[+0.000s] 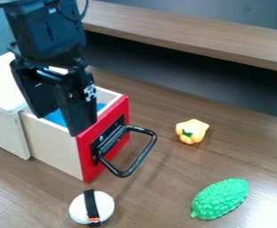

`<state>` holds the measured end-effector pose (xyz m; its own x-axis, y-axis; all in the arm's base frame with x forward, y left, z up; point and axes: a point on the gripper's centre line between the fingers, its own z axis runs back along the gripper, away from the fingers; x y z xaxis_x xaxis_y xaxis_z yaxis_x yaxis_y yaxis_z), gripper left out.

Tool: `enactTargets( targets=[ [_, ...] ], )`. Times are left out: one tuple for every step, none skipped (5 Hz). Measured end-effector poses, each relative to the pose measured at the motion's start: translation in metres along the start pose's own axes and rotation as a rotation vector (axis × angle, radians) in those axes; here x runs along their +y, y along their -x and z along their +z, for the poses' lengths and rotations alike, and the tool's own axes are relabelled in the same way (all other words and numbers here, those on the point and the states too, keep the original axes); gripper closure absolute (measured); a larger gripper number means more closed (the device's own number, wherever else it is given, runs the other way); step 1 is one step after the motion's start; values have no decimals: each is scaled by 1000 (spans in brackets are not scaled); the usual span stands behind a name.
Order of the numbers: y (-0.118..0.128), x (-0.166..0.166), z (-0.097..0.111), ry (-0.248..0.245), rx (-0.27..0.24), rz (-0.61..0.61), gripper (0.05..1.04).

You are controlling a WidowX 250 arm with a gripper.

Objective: Close the drawer

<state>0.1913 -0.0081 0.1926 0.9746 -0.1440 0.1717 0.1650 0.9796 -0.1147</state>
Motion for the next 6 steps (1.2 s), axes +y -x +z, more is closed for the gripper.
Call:
enactTargets(
  targets=[
    [0,0,-2,2,9,3,85],
    [-15,0,-15,14,36,8,85],
    [-41,2,-27,34,37,14,85],
    [-64,-1,-46,27,53,7,85],
    [-75,3,-59,11,37,22,85],
    [-79,11,-74,-20,29,43,85]
  ],
)
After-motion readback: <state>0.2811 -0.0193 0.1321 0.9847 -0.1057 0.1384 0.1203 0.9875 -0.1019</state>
